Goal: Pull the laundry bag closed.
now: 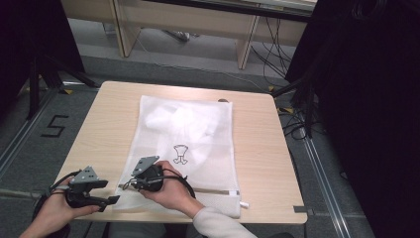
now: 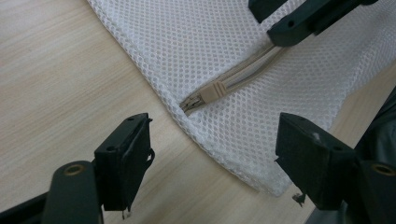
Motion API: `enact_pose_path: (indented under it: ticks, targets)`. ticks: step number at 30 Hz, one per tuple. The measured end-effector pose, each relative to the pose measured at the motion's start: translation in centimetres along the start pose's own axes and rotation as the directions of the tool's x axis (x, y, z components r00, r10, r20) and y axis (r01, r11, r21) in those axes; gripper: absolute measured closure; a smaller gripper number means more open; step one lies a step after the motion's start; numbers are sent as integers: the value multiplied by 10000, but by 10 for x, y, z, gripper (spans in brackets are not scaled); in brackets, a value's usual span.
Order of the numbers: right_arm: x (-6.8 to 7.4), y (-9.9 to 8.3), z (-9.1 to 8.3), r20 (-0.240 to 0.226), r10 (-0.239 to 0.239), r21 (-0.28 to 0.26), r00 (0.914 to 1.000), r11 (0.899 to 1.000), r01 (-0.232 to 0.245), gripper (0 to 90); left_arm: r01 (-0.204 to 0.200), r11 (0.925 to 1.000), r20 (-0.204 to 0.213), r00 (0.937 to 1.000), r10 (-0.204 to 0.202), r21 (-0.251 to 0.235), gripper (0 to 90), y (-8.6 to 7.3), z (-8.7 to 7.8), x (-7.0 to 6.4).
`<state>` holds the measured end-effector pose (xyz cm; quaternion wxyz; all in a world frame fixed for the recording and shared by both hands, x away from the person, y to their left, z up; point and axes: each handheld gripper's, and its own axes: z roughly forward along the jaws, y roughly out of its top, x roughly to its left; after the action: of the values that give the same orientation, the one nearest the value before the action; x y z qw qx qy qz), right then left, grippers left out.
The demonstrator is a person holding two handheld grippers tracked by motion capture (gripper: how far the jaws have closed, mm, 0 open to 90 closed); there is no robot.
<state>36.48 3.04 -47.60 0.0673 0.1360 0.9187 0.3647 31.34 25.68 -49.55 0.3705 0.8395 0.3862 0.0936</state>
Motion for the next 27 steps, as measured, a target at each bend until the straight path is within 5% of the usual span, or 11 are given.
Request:
enact_pose_path:
  ticks: [17,20,27]
  targets:
    - [10,16,32,-407,-97,318,9991,9994,110,759,183,9998,-74,9998,-183,76,262,-2,-1,1]
    - [11,17,36,-23,-25,540,10000,9985,26,768,251,9997,-15,9997,-251,50,262,-2,0,2]
    - [13,16,47,-125,115,723,9999,9973,-106,768,176,9997,-57,9998,-175,190,261,-1,0,2]
